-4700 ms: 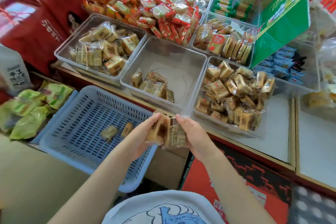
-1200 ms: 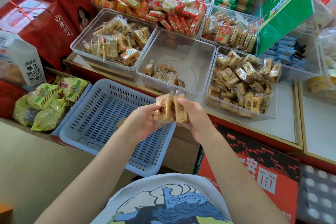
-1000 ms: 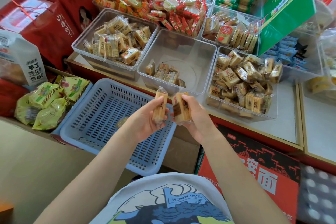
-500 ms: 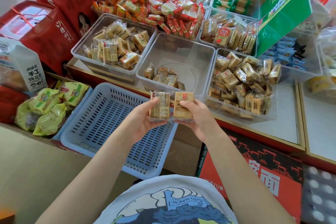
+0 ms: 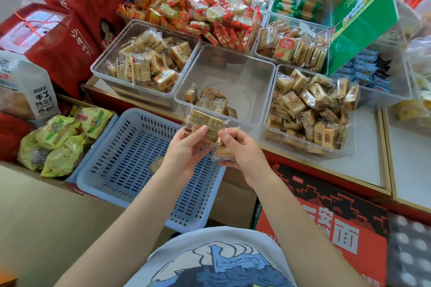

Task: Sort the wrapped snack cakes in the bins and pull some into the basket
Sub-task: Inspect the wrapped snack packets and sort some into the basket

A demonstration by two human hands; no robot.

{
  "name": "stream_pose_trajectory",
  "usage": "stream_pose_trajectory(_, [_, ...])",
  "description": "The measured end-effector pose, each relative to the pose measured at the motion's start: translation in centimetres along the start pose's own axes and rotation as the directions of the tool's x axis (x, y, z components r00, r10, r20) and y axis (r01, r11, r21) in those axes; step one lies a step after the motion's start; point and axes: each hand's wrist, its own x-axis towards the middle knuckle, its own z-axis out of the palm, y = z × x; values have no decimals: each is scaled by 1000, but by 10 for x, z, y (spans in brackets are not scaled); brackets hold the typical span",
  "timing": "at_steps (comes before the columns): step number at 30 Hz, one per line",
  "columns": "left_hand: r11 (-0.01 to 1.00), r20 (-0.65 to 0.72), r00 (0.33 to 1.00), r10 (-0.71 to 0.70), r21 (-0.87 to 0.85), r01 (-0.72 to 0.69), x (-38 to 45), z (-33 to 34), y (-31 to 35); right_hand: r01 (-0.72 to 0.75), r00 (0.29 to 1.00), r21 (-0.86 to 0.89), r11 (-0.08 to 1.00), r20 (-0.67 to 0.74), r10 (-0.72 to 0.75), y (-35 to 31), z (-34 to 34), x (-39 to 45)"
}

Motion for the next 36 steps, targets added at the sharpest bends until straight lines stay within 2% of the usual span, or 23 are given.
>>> stream_pose_trajectory(10, [998,-53,999,-9,-65,6,-3,-2,1,8,1000,-16,1000,-15,-8,1,2,0])
stream_pose_trajectory(15, [999,-24,999,49,-9,-49,-1,-5,-2,12,1000,-11,1000,-4,-12,3,2,-2])
stream_pose_trajectory(20, [999,15,999,35,8,-35,-2,-7,-6,4,1000,-62,998,-1,-4,4,1,-1])
stream_pose_trajectory(28, [1000,45,999,-10,10,9,-1,-11,-2,67,998,-151,986,-5,-69,6,-4,-1])
stream_pose_trajectory(32, [998,15,998,-61,-22,62,4,-14,-4,81,997,-170,982,15,-80,7,-2,-3])
stream_pose_trajectory(36, [999,-100,994,-39,14,40,9,-16,-5,72,996,-108,992,61,-66,10,-3,-5])
